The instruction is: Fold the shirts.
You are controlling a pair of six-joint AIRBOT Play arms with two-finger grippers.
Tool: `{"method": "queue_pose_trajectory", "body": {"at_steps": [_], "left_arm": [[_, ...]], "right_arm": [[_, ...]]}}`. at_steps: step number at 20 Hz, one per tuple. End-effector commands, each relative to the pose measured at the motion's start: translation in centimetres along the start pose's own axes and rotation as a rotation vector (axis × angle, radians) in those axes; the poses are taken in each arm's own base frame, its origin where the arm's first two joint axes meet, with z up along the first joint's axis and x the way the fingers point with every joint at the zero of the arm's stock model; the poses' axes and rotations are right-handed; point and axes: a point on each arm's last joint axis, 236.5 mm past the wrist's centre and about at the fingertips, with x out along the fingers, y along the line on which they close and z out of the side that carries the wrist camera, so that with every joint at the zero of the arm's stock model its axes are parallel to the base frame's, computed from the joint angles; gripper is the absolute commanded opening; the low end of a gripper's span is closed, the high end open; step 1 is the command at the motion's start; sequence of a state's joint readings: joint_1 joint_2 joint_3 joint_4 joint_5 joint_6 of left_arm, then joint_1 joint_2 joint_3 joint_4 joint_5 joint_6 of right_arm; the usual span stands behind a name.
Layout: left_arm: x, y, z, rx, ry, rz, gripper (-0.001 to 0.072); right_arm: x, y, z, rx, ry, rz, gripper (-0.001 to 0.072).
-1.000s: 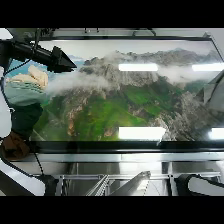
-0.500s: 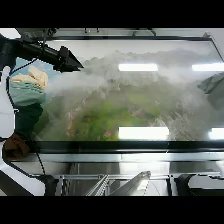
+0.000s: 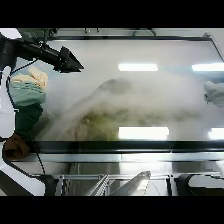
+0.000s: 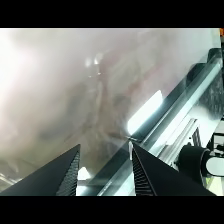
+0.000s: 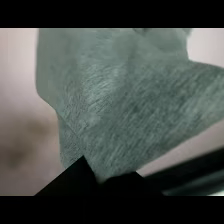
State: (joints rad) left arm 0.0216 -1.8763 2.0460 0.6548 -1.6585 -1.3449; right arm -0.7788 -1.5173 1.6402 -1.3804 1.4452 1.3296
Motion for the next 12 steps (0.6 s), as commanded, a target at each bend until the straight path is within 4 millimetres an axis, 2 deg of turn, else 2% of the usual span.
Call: {"method": "queue_pose_trajectory", "body": {"at_steps": [1,2,3,6,10,11,12], "left_arm": [[0.0,-0.2,-0.7,0.001,0.031,-0.007,0.0333],[0.0,-0.2,-0.8,0.001,0.033,-0.007,0.0333],[0.0,-0.2,-0.8,0.001,0.032,-0.007,0.0333],[0.1,-0.1,-0.8,-0.003,0.035,-0.010,0.0333],[1.5,1.2,-2.6,-0.071,0.092,-0.032,0.0333],[1.9,1.5,-3.0,-0.088,0.103,-0.036,0.0333],[2.1,1.8,-3.3,-0.102,0.112,-0.040,0.0333]], "right_arm": [[0.8,-9.0,-10.2,0.285,0.290,-0.292,0.0013],[-0.1,-11.1,-11.7,0.335,0.307,-0.374,0.0013],[-0.7,-12.4,-12.9,0.361,0.317,-0.411,0.0014],[-0.6,-14.3,-15.0,0.396,0.346,-0.416,0.0015],[0.5,-15.5,-16.6,0.416,0.357,-0.413,0.0027],[0.7,-15.6,-17.0,0.422,0.371,-0.409,0.0203],[0.8,-15.5,-17.4,0.424,0.390,-0.409,0.0548]]}}
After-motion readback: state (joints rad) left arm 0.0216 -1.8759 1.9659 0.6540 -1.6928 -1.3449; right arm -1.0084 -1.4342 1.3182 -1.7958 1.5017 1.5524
